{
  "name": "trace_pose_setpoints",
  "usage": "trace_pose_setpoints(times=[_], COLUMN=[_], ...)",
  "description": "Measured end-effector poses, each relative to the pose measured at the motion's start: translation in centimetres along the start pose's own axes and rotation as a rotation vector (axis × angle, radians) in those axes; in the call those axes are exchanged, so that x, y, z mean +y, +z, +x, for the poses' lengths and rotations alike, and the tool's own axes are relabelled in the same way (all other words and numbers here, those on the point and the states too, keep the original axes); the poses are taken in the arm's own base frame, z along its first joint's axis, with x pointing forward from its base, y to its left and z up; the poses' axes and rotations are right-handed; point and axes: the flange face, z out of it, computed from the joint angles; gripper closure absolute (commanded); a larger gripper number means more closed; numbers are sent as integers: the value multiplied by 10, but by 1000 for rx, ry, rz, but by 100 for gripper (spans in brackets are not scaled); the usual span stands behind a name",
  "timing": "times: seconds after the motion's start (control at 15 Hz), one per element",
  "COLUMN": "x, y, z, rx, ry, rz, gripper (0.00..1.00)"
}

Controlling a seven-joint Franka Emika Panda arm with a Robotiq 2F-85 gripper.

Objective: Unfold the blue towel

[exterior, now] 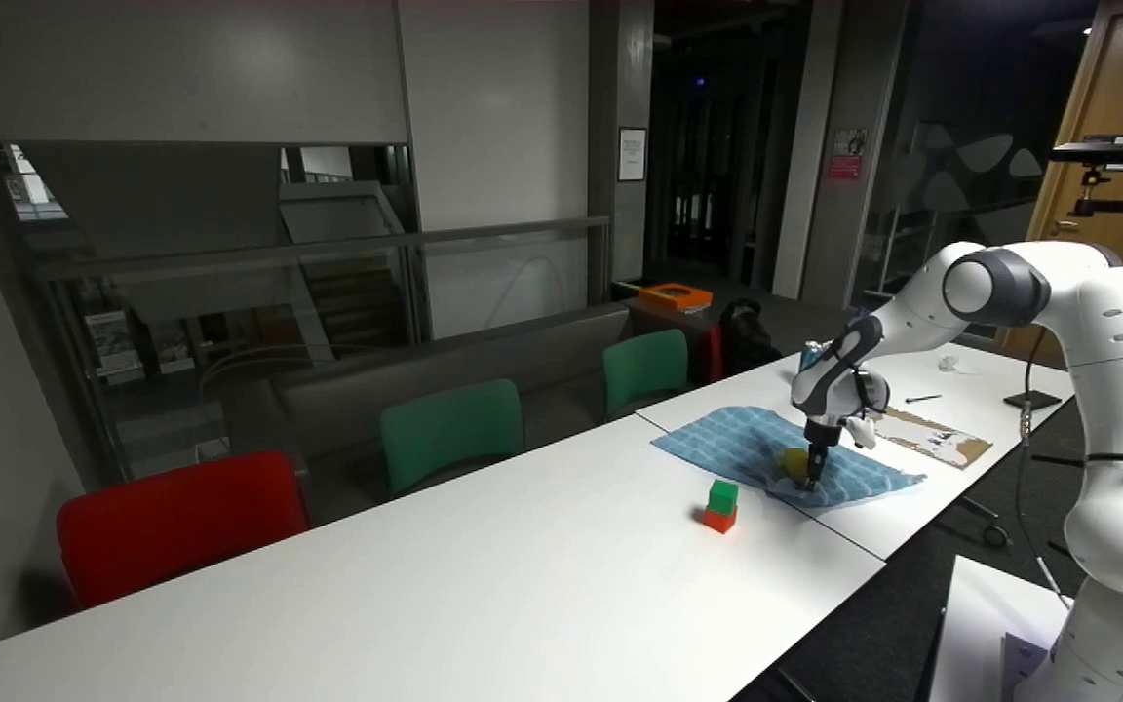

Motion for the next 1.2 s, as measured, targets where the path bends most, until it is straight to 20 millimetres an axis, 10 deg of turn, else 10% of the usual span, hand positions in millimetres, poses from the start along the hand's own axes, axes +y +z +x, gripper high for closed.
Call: trace_pose_setpoints(times=[0.73,1.2], x=[7,6], y=[-5,-15], z=[-1,-25], rx=[6,42], ry=[8,80], rz=[-12,-37], gripper=[99,98])
